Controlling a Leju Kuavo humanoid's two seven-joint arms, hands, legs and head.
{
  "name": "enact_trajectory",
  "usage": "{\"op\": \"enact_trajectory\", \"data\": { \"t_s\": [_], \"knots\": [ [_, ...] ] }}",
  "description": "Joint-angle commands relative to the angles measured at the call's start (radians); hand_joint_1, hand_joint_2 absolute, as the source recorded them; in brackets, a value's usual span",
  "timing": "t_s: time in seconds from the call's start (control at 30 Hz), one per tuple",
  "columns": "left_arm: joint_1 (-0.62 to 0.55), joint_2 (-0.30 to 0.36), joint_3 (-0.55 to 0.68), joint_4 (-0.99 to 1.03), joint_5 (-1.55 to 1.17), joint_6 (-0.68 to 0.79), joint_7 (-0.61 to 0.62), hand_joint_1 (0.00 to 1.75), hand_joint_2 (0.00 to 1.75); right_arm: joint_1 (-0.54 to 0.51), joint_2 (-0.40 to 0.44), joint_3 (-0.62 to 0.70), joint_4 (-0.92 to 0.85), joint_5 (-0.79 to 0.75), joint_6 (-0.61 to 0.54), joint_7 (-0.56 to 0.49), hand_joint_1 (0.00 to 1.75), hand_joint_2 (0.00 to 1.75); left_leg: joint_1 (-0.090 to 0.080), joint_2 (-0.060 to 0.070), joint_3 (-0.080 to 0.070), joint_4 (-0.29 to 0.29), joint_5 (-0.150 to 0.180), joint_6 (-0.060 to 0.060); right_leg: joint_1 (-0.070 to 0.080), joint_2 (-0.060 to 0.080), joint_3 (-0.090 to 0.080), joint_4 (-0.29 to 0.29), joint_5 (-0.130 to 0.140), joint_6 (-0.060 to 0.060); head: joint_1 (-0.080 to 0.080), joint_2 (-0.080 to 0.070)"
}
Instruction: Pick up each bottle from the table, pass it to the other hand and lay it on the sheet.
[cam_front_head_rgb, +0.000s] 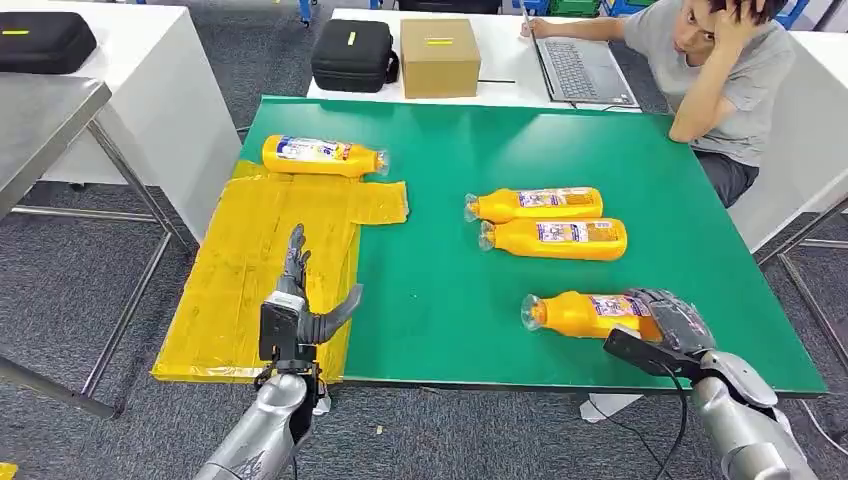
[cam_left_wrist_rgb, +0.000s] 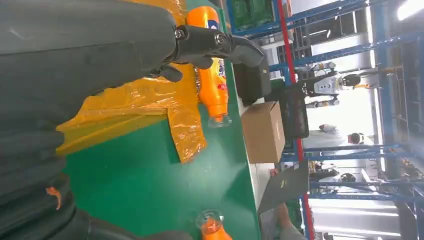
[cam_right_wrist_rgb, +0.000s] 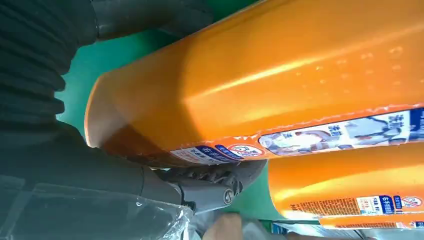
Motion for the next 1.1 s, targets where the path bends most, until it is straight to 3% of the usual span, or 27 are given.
{"op": "enact_trajectory", "data": {
  "t_s": [0.03,0.1,0.23,0.4,0.47,0.93,1.03,1.1],
  "knots": [
    [-0.028,0.01,-0.019,0.05,0.004,0.015,0.002,0.0,1.75,0.106,0.088,-0.071,0.071,-0.11,-0.027,-0.088,1.75,1.75,0.002,-0.006,0.0,-0.002,0.001,-0.002,0.002,-0.007,0.003,-0.003,-0.001,-0.002,0.0,0.0],
    [-0.018,0.011,-0.016,0.038,0.004,0.021,0.002,0.0,1.75,0.141,0.13,-0.055,-0.064,-0.279,-0.068,-0.088,1.75,1.75,0.002,-0.002,0.001,-0.001,0.0,-0.002,0.002,-0.003,0.004,-0.002,0.0,-0.001,0.0,0.0],
    [-0.02,0.007,-0.015,0.041,0.016,0.039,0.002,0.0,1.75,0.197,0.129,0.099,-0.231,-0.607,-0.233,-0.088,1.75,1.75,0.001,0.002,-0.003,-0.002,0.0,-0.003,0.001,0.0,0.009,-0.001,0.003,0.001,0.0,0.0],
    [-0.045,0.0,-0.028,0.062,0.029,0.042,0.002,0.0,1.75,0.232,0.132,0.171,-0.346,-0.76,-0.385,-0.088,1.75,1.75,0.0,0.002,-0.011,0.0,0.001,-0.001,0.0,0.0,0.001,0.003,0.004,0.001,0.0,0.0],
    [-0.051,-0.001,-0.032,0.074,0.035,0.039,0.002,0.0,1.75,0.252,0.135,0.17,-0.408,-0.813,-0.395,-0.088,1.75,1.75,0.0,0.002,-0.014,0.0,0.001,-0.002,0.0,0.001,-0.003,0.004,0.004,0.0,-0.001,0.0],
    [-0.049,0.017,-0.041,0.07,0.045,0.05,0.002,0.0,1.75,0.234,0.228,0.286,-0.561,-0.872,-0.559,-0.088,1.75,1.75,0.0,0.004,-0.022,0.0,0.001,-0.003,-0.001,0.002,-0.013,0.007,0.004,0.0,0.0,0.0],
    [-0.048,0.017,-0.042,0.07,0.045,0.047,0.002,0.0,1.75,0.232,0.235,0.285,-0.56,-0.869,-0.567,-0.088,1.75,1.75,0.0,0.005,-0.022,-0.001,0.001,-0.003,-0.001,0.003,-0.013,0.007,0.004,0.0,0.0,0.0],
    [-0.042,0.017,-0.045,0.062,0.06,0.025,0.012,0.0,1.75,0.238,0.283,0.235,-0.599,-0.813,-0.569,-0.088,1.75,1.75,0.0,0.005,-0.021,-0.001,0.001,-0.003,-0.001,0.003,-0.012,0.007,0.003,0.0,0.0,0.0]
  ]
}}
